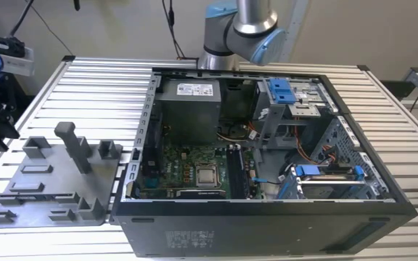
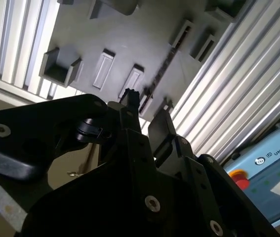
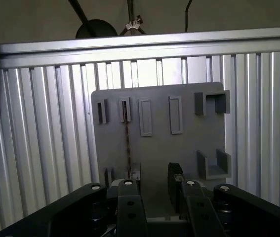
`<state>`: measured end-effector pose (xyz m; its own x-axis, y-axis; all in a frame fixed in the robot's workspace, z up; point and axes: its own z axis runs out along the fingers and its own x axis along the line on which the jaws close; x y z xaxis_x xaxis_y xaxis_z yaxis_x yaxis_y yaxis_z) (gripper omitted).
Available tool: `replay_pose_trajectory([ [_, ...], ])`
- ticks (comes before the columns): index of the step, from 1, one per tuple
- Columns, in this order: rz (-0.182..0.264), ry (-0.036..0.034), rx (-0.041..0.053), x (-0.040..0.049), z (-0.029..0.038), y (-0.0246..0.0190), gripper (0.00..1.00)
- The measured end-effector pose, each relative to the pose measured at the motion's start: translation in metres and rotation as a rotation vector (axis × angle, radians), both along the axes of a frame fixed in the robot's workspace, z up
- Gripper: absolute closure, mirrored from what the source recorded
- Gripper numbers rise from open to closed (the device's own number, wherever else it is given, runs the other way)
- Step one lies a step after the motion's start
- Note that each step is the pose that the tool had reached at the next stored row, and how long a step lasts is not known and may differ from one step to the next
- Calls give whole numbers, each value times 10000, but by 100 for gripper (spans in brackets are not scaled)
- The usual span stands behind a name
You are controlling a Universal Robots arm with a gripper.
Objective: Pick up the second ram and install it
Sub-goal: 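Pick up the second ram and move it above second insertion slot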
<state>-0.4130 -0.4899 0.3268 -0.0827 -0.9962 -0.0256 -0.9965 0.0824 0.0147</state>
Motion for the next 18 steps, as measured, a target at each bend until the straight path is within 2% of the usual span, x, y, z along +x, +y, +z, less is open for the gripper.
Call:
replay_pose_trajectory([
  [18,0,-3,-15,0,-327,-1,64],
])
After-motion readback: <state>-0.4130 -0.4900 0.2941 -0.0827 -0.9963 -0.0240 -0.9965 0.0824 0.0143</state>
